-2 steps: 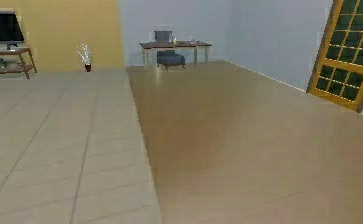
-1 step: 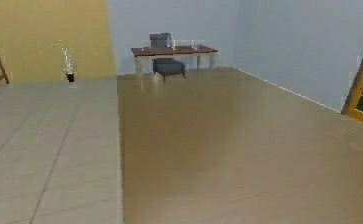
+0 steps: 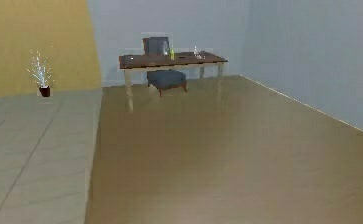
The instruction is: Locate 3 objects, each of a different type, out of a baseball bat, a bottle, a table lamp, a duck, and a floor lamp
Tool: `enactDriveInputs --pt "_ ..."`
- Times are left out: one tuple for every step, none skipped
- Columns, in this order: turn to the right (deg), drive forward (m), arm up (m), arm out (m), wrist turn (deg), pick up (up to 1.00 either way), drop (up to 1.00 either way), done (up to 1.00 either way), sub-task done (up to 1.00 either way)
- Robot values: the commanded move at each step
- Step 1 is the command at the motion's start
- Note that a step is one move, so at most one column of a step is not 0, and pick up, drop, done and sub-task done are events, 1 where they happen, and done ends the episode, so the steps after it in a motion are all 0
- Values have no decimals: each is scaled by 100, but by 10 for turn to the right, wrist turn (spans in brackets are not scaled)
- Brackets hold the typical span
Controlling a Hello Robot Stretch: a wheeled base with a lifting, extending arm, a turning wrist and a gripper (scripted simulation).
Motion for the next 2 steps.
enactDriveInputs --pt "0 100 0 0 0 0 0 0 0" --pt "30 0 0 0 0 0 0 0 0"
